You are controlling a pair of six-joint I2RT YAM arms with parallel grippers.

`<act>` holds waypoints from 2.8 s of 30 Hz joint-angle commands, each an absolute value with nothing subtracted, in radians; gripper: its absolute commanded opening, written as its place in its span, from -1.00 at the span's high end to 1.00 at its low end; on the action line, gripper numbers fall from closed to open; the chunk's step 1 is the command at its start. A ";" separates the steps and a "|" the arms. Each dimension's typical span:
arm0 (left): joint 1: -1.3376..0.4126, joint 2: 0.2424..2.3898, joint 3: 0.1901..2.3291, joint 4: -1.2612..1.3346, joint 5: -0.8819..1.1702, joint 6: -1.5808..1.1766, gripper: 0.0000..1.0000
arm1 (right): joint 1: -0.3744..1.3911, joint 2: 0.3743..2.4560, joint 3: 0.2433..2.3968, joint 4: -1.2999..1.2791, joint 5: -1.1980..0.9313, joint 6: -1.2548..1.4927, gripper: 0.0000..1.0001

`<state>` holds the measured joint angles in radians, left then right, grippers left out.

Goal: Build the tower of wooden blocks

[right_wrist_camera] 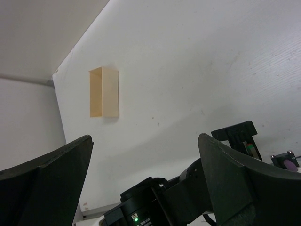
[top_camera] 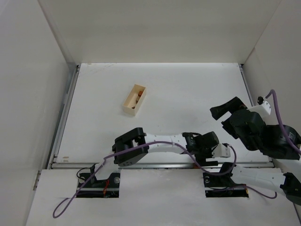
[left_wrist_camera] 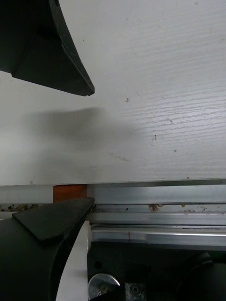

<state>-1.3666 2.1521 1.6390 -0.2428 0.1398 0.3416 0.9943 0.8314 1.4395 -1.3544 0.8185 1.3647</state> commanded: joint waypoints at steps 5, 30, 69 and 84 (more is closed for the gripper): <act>-1.370 2.181 1.640 -0.193 0.077 0.333 -0.76 | 0.988 0.822 1.434 -1.348 0.828 1.350 -0.98; -1.388 2.142 1.488 -0.319 -0.055 0.380 -0.53 | 0.988 0.804 1.424 -1.358 0.847 1.341 -0.98; -1.180 1.781 1.424 -0.363 -0.154 0.226 -0.59 | 0.988 0.795 1.382 -1.320 0.627 1.215 -0.98; -0.755 1.342 1.008 -0.350 -0.124 0.167 -0.59 | 1.034 0.905 1.103 -1.290 0.217 1.240 -0.98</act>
<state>-0.8951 1.4628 1.0157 -0.3908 -0.0696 0.2897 1.0000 0.9630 1.1606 -1.0912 0.3473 1.2968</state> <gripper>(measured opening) 0.793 0.994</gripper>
